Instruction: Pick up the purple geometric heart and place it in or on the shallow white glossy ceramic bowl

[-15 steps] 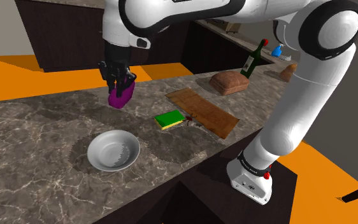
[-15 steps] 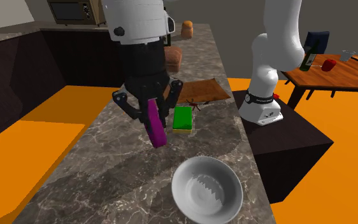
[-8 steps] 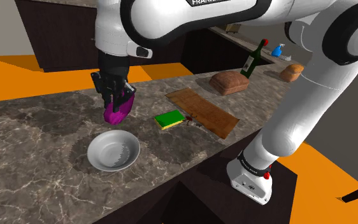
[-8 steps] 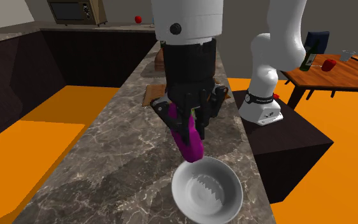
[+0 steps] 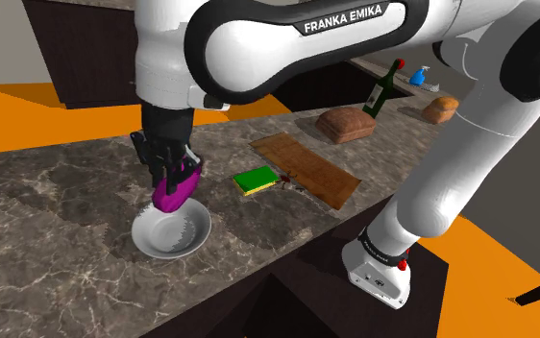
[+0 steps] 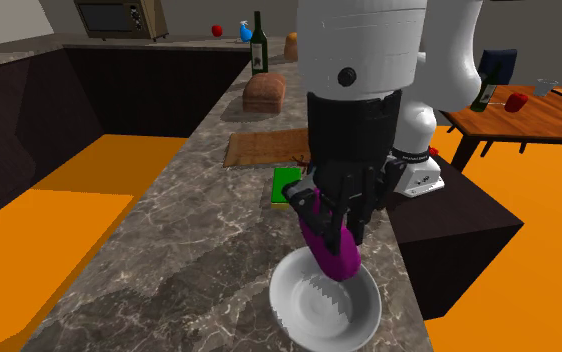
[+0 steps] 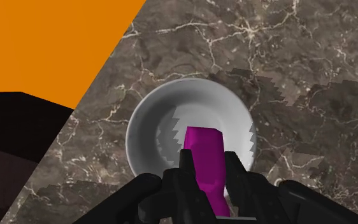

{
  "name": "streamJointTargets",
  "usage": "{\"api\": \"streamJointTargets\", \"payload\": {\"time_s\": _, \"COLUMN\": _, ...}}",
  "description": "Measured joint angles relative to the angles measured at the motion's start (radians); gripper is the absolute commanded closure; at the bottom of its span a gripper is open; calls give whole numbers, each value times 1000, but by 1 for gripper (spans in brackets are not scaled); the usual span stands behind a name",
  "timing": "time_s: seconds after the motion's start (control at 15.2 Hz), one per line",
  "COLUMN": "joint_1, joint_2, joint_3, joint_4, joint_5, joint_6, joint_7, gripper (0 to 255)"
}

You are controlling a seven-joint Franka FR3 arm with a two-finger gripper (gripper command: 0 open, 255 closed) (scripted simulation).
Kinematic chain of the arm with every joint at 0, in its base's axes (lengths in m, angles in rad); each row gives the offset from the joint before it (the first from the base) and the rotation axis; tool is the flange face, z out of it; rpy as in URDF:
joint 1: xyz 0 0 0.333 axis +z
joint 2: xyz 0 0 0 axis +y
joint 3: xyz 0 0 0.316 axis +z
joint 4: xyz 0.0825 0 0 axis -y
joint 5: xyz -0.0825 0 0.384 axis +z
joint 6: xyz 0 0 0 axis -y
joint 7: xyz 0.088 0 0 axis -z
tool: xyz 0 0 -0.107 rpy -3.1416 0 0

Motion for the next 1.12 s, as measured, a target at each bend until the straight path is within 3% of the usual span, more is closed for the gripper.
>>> {"api": "streamJointTargets", "payload": {"time_s": 0.86, "joint_1": 18, "joint_2": 77, "joint_3": -7, "joint_4": -106, "joint_5": -56, "joint_6": 165, "joint_7": 24, "gripper": 255}}
{"api": "streamJointTargets", "payload": {"time_s": 1.12, "joint_1": 21, "joint_2": 87, "joint_3": -9, "joint_4": -112, "joint_5": -64, "joint_6": 179, "joint_7": 29, "gripper": 255}}
